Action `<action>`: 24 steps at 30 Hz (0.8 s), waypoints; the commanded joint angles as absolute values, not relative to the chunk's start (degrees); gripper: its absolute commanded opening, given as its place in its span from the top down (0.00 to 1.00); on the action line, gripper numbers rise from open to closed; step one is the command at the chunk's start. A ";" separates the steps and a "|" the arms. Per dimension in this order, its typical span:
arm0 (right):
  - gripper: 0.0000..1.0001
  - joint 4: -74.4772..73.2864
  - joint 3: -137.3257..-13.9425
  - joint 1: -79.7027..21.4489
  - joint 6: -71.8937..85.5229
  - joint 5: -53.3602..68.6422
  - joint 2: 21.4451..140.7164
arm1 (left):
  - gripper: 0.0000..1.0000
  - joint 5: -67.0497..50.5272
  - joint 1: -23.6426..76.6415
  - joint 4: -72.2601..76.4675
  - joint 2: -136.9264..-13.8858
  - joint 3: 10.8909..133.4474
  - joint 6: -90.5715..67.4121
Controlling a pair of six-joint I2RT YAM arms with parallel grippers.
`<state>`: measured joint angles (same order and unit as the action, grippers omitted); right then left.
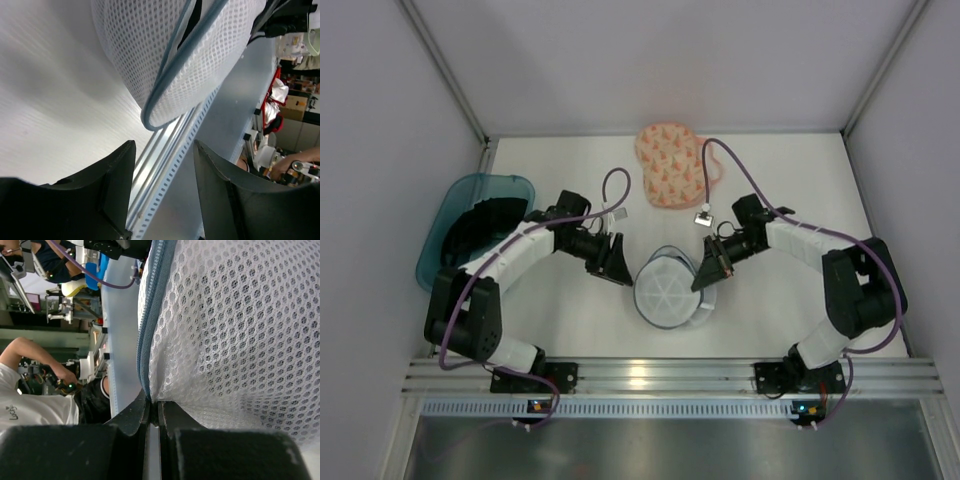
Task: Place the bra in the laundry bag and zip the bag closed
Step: Adjust the laundry bag at the center of the board.
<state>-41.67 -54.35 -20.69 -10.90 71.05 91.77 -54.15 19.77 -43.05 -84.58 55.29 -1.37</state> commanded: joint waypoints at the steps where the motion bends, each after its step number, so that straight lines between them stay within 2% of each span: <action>1: 1.00 -43.58 -54.93 -20.30 -14.49 75.85 92.72 | 0.45 -52.21 19.86 -33.76 -83.40 55.55 -4.83; 8: 1.00 -51.76 -57.04 -19.78 -22.14 77.96 96.24 | 0.45 -55.46 19.95 -29.27 -86.92 52.39 -7.29; 15: 1.00 -52.03 -57.48 -19.42 -22.59 77.70 96.94 | 0.47 -59.50 22.05 -26.72 -86.66 49.83 -9.05; 20: 0.93 -50.28 -57.04 -19.51 -20.75 77.26 96.24 | 0.52 -60.29 24.69 -26.54 -85.96 49.75 -9.05; 21: 0.92 -49.84 -56.95 -19.42 -20.31 77.08 96.07 | 0.55 -60.03 24.87 -26.02 -86.04 49.75 -9.40; 22: 0.86 -49.66 -56.87 -19.51 -19.87 76.82 95.98 | 0.68 -60.12 24.96 -25.32 -86.13 49.83 -9.58; 23: 0.80 -49.31 -56.60 -19.51 -19.78 76.38 95.54 | 0.77 -60.29 24.96 -25.31 -86.22 50.10 -9.58; 24: 0.68 -49.13 -56.43 -19.42 -19.17 76.03 95.28 | 0.83 -60.29 24.96 -25.31 -86.05 50.27 -9.58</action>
